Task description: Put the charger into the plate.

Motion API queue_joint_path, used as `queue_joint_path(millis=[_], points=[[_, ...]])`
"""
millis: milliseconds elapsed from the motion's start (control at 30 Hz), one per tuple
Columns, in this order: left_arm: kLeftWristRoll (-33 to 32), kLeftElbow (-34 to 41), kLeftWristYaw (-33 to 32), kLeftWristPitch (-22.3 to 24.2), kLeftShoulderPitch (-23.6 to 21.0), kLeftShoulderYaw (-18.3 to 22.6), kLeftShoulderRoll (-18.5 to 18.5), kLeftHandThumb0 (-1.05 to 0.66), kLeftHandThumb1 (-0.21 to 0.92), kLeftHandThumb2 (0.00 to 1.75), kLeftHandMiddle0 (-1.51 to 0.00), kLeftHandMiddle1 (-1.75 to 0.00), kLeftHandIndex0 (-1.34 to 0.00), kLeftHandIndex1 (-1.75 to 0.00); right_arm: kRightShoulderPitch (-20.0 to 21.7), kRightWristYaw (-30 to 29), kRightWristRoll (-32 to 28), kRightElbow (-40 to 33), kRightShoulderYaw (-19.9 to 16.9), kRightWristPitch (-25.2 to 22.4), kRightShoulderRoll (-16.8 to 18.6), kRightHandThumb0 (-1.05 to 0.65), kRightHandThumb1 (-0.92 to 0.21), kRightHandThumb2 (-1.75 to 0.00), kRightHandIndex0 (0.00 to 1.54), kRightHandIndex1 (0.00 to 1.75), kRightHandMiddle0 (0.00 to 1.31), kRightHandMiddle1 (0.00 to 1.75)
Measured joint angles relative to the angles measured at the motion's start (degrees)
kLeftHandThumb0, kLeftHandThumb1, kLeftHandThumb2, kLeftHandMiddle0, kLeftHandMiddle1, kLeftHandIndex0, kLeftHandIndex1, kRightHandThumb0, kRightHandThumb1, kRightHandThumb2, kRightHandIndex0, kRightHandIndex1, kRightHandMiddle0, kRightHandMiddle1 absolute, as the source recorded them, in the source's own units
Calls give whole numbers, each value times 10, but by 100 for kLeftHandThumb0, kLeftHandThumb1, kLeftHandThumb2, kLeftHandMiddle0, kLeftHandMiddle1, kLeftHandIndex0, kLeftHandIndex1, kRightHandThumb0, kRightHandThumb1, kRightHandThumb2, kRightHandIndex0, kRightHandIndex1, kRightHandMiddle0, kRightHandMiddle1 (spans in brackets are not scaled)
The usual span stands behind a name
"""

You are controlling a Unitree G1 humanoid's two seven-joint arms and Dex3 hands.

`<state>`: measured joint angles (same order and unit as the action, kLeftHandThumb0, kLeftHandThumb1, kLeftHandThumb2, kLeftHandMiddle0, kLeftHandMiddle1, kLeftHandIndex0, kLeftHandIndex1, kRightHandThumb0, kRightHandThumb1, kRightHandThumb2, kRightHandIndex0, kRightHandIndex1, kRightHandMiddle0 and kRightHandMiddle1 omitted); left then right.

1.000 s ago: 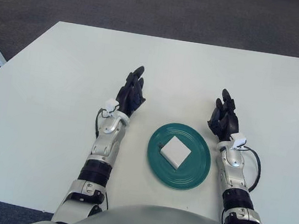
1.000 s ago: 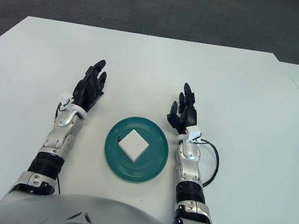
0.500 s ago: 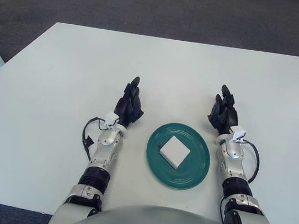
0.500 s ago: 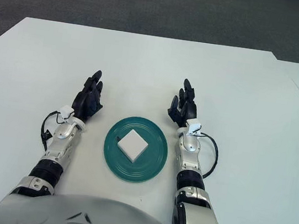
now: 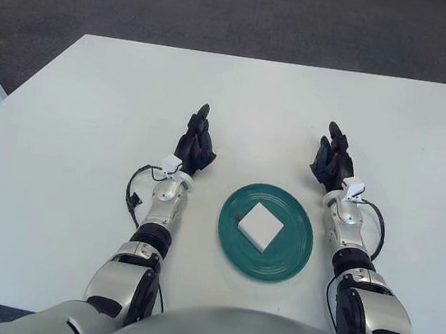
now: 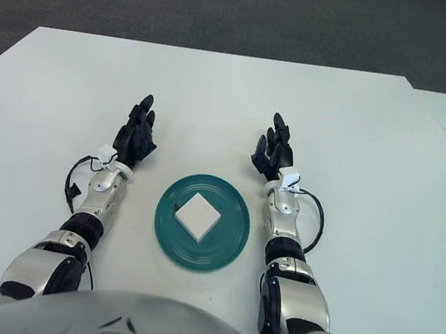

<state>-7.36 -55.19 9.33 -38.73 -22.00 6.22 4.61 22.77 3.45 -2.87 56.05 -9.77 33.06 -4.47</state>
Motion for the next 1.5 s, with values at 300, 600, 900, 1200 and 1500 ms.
queue_joint_path(millis=[300, 600, 900, 1200, 1500], points=[[-23, -73, 26, -20, -41, 39, -3, -105, 92, 96, -1, 0, 0, -31, 31, 7, -5, 56, -3, 17, -11, -65, -92, -86, 7, 0, 0, 24], [-48, -96, 83, -23, -56, 70, -8, -105, 92, 100, -7, -2, 0, -41, 32, 13, -5, 63, -3, 30, -15, -67, -92, -87, 7, 0, 0, 23], [-52, -11, 92, -50, -14, 69, 10, -104, 92, 101, -16, -4, 0, -55, 11, 14, -5, 30, -1, 57, -18, -70, -92, -86, 7, 0, 0, 20], [-42, 128, 67, -54, 68, 47, 32, -101, 92, 99, -25, -4, 0, -74, -31, 26, -9, -25, 2, 85, -16, -73, -92, -85, 6, 0, 0, 21], [-24, 219, 34, -50, 136, 26, 22, -99, 92, 93, -33, -4, 0, -87, -69, 35, -9, -89, 10, 144, -10, -76, -92, -78, 8, 1, 0, 35]])
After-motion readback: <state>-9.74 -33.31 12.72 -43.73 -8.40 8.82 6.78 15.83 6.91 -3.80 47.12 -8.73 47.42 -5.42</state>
